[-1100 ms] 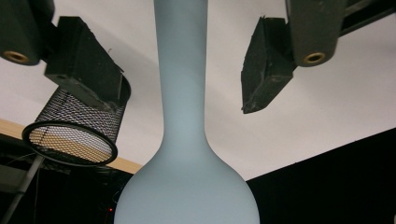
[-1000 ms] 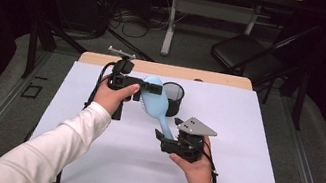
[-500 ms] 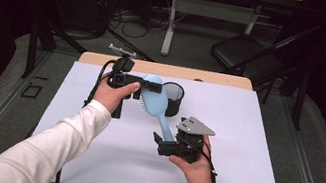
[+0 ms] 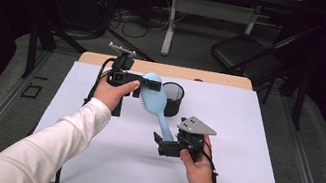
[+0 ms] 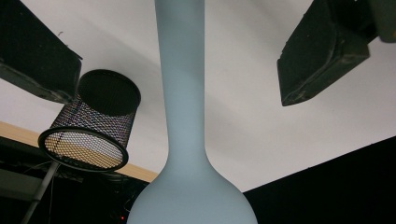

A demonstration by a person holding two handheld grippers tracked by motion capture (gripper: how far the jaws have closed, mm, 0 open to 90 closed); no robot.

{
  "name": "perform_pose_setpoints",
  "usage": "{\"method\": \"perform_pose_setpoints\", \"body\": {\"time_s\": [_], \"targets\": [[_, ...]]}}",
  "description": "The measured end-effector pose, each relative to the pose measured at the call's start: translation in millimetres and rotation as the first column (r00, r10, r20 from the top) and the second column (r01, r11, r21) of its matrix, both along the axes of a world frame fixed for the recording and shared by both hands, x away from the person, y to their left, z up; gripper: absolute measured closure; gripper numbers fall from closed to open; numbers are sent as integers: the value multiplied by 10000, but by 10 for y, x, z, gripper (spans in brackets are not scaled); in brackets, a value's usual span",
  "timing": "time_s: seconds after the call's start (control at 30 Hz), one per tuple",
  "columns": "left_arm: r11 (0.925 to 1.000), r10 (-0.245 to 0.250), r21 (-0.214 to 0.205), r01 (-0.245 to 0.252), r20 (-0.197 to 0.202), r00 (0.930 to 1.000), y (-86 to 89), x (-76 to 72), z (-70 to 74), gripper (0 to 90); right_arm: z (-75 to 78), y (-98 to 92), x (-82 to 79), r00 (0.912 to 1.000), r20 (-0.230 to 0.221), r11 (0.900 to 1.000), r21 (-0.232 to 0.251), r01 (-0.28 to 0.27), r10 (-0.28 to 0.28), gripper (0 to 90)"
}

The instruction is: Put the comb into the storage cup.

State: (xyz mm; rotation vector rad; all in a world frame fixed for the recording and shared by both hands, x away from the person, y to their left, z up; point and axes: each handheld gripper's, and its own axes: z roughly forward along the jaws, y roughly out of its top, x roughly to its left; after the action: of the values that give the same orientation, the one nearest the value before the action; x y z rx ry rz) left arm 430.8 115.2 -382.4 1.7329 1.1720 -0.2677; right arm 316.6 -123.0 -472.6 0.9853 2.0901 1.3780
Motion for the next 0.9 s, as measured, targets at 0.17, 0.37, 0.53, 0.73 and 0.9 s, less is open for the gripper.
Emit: {"method": "perform_pose_setpoints", "body": {"time_s": [0.17,0.37,0.53,0.73,0.9], "targets": [[9999,47,105,-47,-19,10000,18,26,0,505,5,-8,4,10000,-32,10000,-9,44,-44,0],[9998,178,122,-178,48,9998,36,49,26,505,-4,-33,24,9996,-170,9998,-1,204,-204,0],[9996,263,-85,-263,43,9996,60,73,51,505,-5,-37,24,9996,-160,9997,-14,231,-231,0],[9989,416,-201,-413,162,9990,101,104,75,503,-5,-44,25,9995,-111,9996,-34,280,-280,0],[9989,479,-7,-479,250,9985,143,140,101,503,-4,-49,24,9995,-38,9995,-7,311,-311,0]]}}
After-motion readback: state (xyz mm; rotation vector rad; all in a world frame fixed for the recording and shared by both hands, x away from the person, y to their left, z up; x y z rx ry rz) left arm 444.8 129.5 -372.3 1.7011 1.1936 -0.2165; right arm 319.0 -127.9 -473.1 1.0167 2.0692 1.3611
